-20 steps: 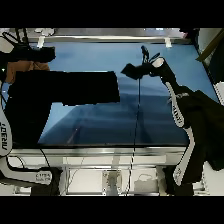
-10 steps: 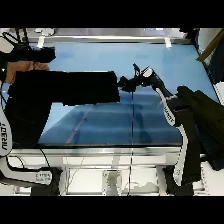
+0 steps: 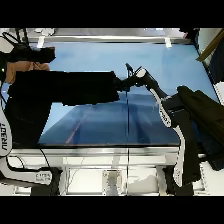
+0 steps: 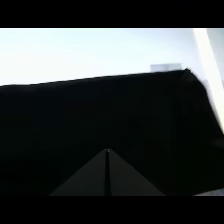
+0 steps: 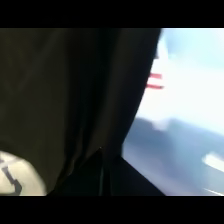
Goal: Fold the clothes and pants, and hang the long-sleeved shirts on hangers.
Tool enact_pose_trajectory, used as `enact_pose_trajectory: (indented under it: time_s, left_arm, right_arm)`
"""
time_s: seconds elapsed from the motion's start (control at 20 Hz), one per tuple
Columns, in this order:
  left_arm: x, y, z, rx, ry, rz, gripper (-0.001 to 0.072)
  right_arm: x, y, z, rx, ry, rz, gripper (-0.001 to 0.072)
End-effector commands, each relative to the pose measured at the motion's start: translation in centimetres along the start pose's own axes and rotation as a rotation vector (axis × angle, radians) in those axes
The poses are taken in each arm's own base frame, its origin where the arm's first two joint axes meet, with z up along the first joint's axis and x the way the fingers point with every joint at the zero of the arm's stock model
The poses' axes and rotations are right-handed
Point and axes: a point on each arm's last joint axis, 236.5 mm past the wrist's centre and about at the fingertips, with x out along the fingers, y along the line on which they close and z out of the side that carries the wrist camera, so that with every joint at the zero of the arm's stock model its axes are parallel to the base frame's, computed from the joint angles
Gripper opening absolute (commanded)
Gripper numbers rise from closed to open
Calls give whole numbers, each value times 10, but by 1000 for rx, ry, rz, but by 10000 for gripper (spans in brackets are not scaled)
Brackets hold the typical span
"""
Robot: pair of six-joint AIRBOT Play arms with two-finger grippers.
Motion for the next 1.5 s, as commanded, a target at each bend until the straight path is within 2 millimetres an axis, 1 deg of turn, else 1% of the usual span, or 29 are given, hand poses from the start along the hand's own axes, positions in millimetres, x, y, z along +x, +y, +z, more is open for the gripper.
enact_pose_trajectory:
  time_s: [0.0,0.05,0.1,0.15,0.25,0.3,0.35,0.45,0.55,0.65,0.7,0.8,0.9,0.95,1.0,1.1,1.2,1.25,1.3,1.35,1.4,1.45]
  left_arm:
    - [-18,18,-17,59,79,94,17]
    - [-30,23,-21,82,100,131,17]
    - [-44,24,-23,99,112,155,17]
    - [-61,20,-24,110,112,165,17]
    - [-93,7,-20,125,87,164,16]
    - [-109,-1,-18,136,67,165,17]
    - [-125,-10,-15,150,44,163,16]
    - [-152,-32,-13,185,6,148,16]
    - [-173,-53,-11,223,-33,132,16]
    - [-184,-68,-10,247,-58,115,16]
    - [-183,-74,-10,248,-59,100,16]
    - [-171,-87,-13,230,-38,66,16]
    - [-149,-103,-20,249,9,24,16]
    - [-136,-113,-26,266,47,-1,16]
    - [-122,-124,-34,284,84,-27,16]
    - [-93,-146,-47,322,150,-75,16]
    - [-55,-176,-71,372,244,-131,16]
    - [-34,-191,-86,398,297,-158,17]
    - [-10,-208,-106,428,363,-185,17]
    - [12,-225,-129,455,427,-213,33]
    - [33,-246,-155,485,497,-252,167]
    - [49,-268,-182,509,556,-296,403]
  right_arm:
    - [-41,16,0,-73,42,-15,5]
    - [-65,12,-4,-98,66,-54,5]
    - [-90,8,-10,-115,104,-93,6]
    - [-116,4,-21,-124,151,-124,6]
    - [-173,-7,-55,-120,294,-196,5]
    - [-203,-16,-76,-104,381,-248,5]
    - [-225,-25,-79,-87,375,-299,5]
    - [-257,-34,-85,-73,338,-336,5]
    - [-282,-48,-98,-2,321,-346,5]
    - [-303,-69,-118,72,321,-367,5]
    - [-312,-80,-130,110,327,-379,5]
    - [-323,-104,-156,178,351,-410,5]
    - [-332,-133,-191,267,411,-467,5]
    - [-337,-149,-209,309,442,-505,6]
    - [-340,-164,-222,323,446,-536,6]
    - [-334,-192,-238,359,375,-578,5]
    - [-323,-210,-250,390,329,-585,6]
    - [-319,-215,-257,403,332,-583,40]
    - [-316,-217,-260,407,334,-582,227]
    - [-315,-217,-259,406,330,-581,443]
    - [-315,-215,-256,403,320,-574,489]
    - [-317,-214,-251,392,308,-571,489]
